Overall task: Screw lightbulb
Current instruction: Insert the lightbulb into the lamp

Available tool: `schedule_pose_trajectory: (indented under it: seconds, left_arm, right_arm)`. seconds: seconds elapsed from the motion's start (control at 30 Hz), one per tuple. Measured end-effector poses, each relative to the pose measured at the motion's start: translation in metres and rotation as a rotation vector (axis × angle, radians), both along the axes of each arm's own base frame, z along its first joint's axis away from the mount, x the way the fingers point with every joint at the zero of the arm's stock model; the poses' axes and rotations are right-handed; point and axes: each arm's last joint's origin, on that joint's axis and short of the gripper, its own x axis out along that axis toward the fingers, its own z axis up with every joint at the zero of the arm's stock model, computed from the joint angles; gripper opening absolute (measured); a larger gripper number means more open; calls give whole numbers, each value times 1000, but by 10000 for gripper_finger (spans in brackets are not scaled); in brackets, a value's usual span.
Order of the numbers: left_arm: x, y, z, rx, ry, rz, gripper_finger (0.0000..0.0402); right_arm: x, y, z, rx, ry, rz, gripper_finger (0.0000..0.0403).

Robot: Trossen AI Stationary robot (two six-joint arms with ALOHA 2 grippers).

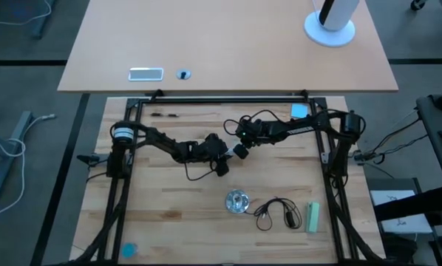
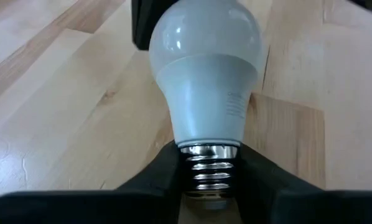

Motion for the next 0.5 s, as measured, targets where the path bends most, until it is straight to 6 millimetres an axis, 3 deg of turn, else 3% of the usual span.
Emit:
schedule_pose_trajectory:
  seconds: [0.17,0.3,0.5]
  left_arm:
    - [0,0,9,5,-26,-3,96]
    - [-3,-1,18,28,-24,-15,96]
    - [1,-14,53,100,-156,-78,96]
  right_arm:
    - [-11,7,18,8,-23,-19,0]
    - [-29,21,48,-49,-115,-35,0]
    - [-67,57,85,-101,-353,49,0]
